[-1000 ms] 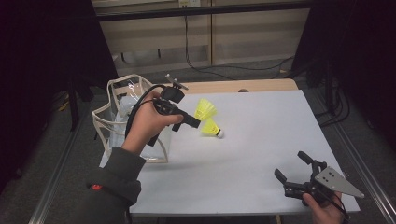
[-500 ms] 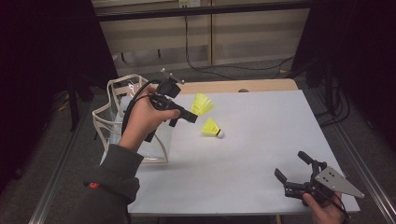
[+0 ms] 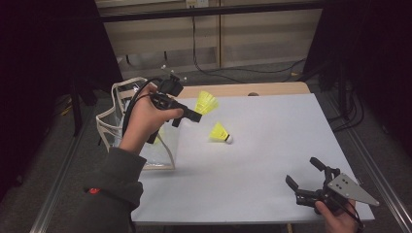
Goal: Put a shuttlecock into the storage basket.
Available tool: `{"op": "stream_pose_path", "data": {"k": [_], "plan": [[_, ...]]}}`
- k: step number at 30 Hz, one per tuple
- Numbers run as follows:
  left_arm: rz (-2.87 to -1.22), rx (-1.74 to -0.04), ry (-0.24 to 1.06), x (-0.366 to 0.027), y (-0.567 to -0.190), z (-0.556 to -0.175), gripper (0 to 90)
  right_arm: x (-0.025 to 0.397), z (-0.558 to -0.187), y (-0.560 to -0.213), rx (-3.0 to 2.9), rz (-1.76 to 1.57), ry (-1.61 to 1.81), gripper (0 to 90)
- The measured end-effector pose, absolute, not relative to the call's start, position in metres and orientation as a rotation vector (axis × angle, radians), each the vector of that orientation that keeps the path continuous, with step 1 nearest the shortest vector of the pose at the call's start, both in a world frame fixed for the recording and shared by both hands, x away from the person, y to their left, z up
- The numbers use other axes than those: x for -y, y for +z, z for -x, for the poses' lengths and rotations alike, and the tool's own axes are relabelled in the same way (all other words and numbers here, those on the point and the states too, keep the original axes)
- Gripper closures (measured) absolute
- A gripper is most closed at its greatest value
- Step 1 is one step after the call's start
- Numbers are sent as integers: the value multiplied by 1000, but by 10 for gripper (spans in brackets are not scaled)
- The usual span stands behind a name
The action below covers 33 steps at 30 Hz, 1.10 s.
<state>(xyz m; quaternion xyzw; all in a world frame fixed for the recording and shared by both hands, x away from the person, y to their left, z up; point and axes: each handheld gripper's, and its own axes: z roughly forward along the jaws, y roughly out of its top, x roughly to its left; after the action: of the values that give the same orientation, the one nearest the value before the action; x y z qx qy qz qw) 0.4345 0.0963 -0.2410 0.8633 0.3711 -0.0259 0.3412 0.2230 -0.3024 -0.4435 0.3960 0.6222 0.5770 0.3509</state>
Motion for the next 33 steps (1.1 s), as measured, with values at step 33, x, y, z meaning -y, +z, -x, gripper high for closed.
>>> {"op": "stream_pose_path", "data": {"k": [33], "plan": [[-2214,-1014,-24,-112,-221,-440,647,302,-223,-443,-1609,-1027,1499,10]]}}
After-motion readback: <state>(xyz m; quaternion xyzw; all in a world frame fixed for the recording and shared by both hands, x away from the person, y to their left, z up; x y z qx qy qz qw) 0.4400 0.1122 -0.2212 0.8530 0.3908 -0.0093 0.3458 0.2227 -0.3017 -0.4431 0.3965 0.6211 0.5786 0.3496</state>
